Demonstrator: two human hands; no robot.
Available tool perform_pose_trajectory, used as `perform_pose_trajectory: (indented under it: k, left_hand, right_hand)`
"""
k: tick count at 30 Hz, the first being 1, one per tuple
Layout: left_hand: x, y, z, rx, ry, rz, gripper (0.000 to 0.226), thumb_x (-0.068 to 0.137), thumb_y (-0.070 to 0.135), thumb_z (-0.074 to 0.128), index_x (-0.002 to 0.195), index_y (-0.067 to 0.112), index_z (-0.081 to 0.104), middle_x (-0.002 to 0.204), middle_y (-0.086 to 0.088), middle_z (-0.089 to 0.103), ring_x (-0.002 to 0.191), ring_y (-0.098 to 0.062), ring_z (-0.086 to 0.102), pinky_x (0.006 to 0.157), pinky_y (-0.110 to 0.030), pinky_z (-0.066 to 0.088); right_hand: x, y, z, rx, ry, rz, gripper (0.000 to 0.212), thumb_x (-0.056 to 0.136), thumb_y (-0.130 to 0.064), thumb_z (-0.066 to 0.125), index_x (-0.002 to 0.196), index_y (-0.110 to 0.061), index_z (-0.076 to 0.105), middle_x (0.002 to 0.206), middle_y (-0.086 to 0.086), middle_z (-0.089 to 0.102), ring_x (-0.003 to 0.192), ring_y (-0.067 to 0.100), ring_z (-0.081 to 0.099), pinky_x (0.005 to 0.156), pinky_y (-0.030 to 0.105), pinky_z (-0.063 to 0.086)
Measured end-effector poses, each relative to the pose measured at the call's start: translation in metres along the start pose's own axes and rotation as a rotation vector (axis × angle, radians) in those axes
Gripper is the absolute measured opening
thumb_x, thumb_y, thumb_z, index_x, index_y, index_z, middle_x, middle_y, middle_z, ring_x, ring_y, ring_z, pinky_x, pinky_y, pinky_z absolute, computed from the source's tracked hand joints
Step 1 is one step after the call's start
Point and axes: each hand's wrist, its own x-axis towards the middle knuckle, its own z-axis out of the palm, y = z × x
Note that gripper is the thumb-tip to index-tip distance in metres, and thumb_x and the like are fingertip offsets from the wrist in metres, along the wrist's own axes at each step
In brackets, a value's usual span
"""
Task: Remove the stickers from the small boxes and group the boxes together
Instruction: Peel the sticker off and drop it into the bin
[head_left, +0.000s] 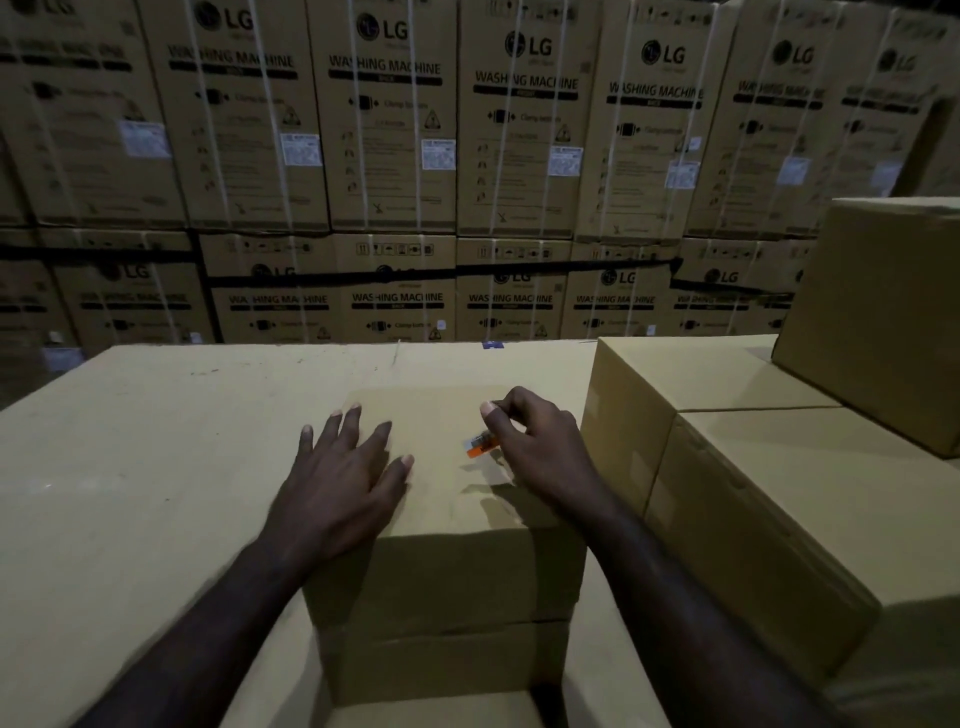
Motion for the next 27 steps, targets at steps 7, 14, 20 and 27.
perform_pose_trajectory:
  k: [7,14,20,27]
  left_hand:
    - [-0.014,0.026,-0.008,-0.096,0.096,0.071,0.078,0.083,0.065,0.010,0.153,0.031,0.015,0.162,-0.003,-0.001,0.149,-0.019,-0.003,0.119,-0.042,-0.002]
    - [-0.024,0.040,-0.025,-0.186,0.136,0.214,0.076,0.084,0.063,0.013,0.153,0.031,0.015,0.162,-0.003,0.000,0.149,-0.017,-0.003,0.119,-0.040,-0.003]
    - [-0.033,0.060,-0.032,-0.244,0.140,0.356,0.074,0.086,0.063,0.013,0.153,0.032,0.010,0.162,0.000,-0.004,0.149,-0.016,-0.006,0.116,-0.034,-0.006]
    - [-0.056,0.125,-0.029,-0.359,0.069,0.556,0.076,0.084,0.063,0.014,0.153,0.033,0.006,0.162,0.000,-0.007,0.148,-0.016,-0.009,0.118,-0.037,-0.005]
  right_hand:
    - [-0.017,-0.001,0.000,-0.091,0.133,-0.049,0.024,0.095,-0.035,0.057,0.095,-0.012,0.065,0.112,0.005,0.068,0.088,0.004,0.052,0.076,0.024,0.047]
    - [-0.039,-0.018,-0.020,-0.191,0.263,-0.033,0.022,0.094,-0.036,0.058,0.090,-0.016,0.063,0.118,0.003,0.067,0.098,0.005,0.052,0.080,0.026,0.041]
    - [-0.067,-0.032,-0.039,-0.275,0.459,-0.012,0.024,0.093,-0.042,0.057,0.090,-0.019,0.064,0.127,0.001,0.063,0.111,0.016,0.061,0.087,0.042,0.055]
    - [-0.134,-0.028,-0.089,-0.428,0.597,0.086,0.032,0.092,-0.040,0.060,0.115,-0.018,0.064,0.118,0.000,0.064,0.107,0.013,0.059,0.084,0.036,0.056]
